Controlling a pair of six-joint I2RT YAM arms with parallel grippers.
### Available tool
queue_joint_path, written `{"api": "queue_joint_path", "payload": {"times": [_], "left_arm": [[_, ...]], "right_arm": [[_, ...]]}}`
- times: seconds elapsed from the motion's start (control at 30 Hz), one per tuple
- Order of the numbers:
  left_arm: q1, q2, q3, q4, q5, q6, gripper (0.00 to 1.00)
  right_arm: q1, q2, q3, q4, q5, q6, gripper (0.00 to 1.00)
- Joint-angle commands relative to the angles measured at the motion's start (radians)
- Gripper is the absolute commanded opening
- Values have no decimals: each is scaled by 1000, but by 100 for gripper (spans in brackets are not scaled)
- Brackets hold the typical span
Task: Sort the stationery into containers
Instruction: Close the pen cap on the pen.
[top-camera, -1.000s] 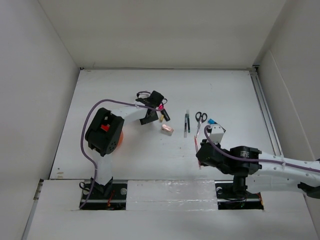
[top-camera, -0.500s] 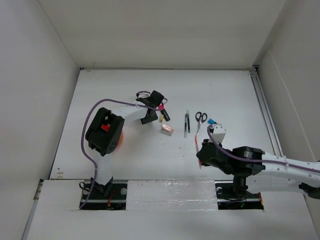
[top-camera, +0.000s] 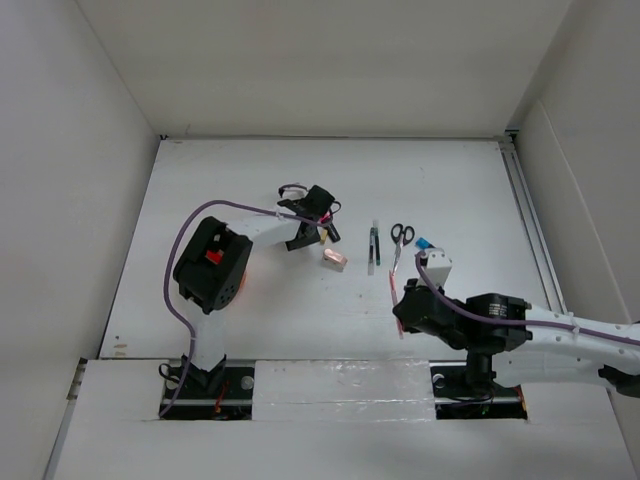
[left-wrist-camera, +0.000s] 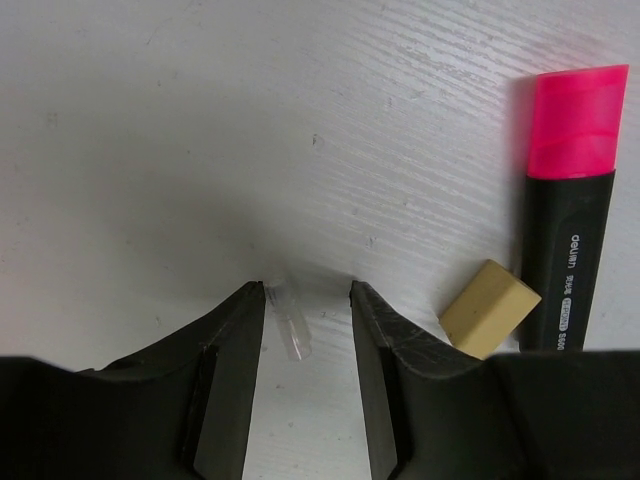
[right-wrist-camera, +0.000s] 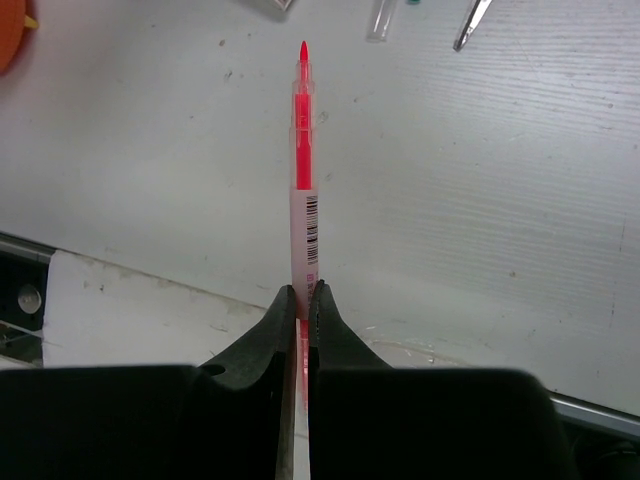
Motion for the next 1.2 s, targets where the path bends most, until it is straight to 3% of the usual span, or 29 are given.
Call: {"api": "queue_joint_path", "payload": {"times": [0.0,0.3,0.47,0.67,0.8,1.0,1.17], "left_arm": [[-17,54,-76,-68,99,-52,35],[-17,74,-97,-46,99,-61,24],[-17,95,-106,-11,148,-61,0],[-17,42,-154,70,197,-40,0],[-28,-134,-165,105,180,23,0],[-28,-464,-139,116,224,159,0],[-28,-670,-139,136,299,236,0]], "right_arm": [[19,-10,-10,39,14,-9,0],[19,-10,-10,39,14,-9,0],[28,-10,-10,39,14,-9,0],[28,-10,-19,39,24,-9,0],[28,-10,-19,102,10,-49,0],[2,-10,-70,429,-113,-216,0],[-211,-1,-191,792,-478,-287,0]]}}
